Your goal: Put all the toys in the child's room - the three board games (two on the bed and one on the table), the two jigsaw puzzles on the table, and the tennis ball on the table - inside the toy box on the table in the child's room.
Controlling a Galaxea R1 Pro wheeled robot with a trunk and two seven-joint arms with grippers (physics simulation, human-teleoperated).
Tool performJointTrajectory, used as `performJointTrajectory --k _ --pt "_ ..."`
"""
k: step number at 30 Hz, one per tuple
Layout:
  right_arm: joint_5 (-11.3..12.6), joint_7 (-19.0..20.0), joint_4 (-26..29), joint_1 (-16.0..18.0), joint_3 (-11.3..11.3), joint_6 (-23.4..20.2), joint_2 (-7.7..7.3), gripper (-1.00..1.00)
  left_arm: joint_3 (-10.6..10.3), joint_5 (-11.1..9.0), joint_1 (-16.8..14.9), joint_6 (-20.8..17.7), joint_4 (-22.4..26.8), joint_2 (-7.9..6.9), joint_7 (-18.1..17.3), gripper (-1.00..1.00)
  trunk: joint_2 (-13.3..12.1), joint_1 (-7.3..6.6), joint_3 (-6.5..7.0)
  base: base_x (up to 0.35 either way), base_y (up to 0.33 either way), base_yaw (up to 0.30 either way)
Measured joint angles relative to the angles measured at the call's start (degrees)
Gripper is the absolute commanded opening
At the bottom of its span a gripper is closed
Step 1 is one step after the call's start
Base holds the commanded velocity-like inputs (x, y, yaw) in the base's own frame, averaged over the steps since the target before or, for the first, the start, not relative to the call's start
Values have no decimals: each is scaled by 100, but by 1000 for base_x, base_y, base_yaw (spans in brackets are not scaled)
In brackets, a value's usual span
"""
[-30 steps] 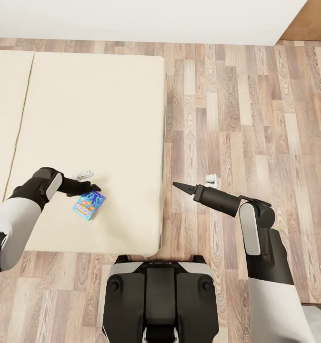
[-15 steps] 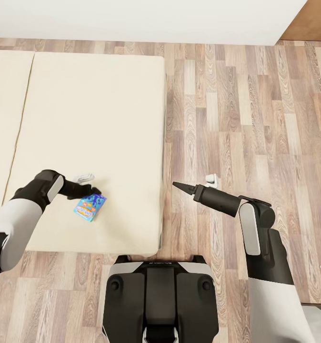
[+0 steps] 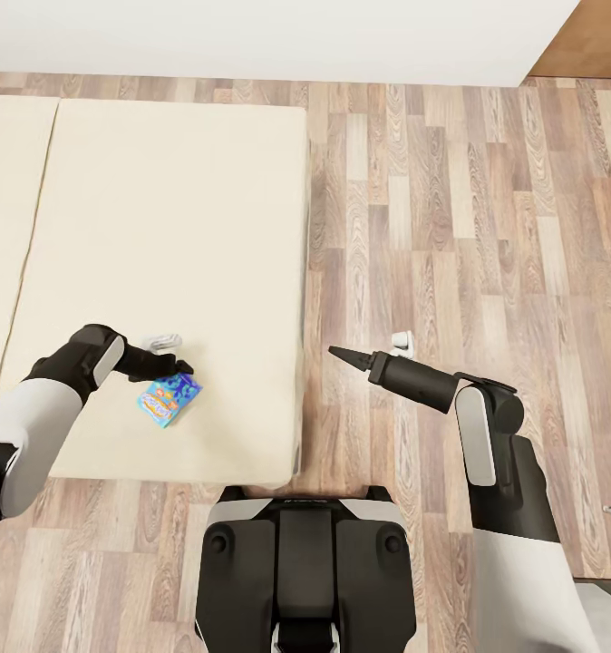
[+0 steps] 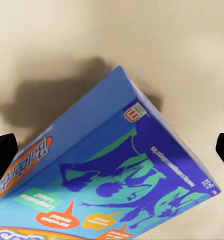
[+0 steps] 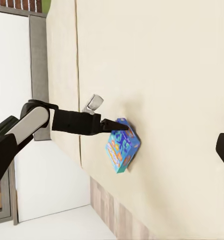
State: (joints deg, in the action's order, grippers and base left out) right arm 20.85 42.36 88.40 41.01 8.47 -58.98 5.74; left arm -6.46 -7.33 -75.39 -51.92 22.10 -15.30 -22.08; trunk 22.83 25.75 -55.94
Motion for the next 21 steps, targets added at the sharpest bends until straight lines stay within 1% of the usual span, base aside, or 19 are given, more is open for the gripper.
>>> performJointTrajectory --k 8,13,21 --pt "1 1 0 0 0 0 0 100 -1 10 0 4 0 0 0 100 0 0 0 0 -34 0" --pt "-1 0 -1 0 0 0 0 100 6 1 0 6 -1 14 -1 100 0 0 0 0 -184 0" --pt "3 6 0 0 0 0 -9 100 8 -2 0 5 -1 46 0 100 0 0 0 -21 -111 0"
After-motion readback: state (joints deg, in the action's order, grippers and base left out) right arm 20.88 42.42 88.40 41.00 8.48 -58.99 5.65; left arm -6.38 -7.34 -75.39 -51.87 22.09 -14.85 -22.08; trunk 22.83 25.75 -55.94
